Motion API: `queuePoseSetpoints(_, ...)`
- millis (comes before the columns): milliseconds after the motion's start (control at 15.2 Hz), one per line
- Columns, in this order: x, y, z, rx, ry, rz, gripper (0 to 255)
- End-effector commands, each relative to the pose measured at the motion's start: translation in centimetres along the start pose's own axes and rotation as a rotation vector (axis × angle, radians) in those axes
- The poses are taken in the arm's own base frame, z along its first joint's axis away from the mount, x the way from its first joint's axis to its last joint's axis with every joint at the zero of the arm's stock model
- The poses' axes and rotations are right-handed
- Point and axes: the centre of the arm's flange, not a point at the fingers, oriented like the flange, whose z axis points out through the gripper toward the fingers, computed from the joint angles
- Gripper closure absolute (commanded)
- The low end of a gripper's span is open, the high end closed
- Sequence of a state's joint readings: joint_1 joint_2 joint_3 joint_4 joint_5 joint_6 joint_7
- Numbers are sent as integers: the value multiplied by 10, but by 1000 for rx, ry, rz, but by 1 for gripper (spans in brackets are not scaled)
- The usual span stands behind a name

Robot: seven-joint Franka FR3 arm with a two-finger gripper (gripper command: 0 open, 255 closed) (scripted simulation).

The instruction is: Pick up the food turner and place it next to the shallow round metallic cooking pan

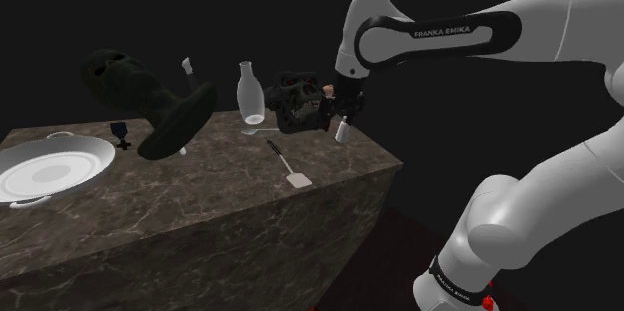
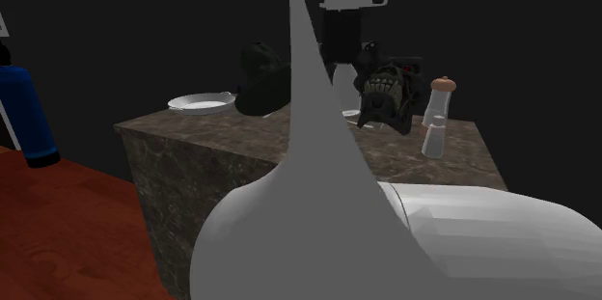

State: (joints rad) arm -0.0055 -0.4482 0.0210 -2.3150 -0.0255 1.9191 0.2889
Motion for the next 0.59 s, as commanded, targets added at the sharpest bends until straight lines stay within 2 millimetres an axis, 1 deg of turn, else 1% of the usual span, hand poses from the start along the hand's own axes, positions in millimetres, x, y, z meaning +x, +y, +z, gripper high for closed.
queuePoseSetpoints(0, 18, -13, 21, 2, 2, 16, 0)
queuePoseSetpoints(528, 81, -52, 95, 7, 4, 75, 0)
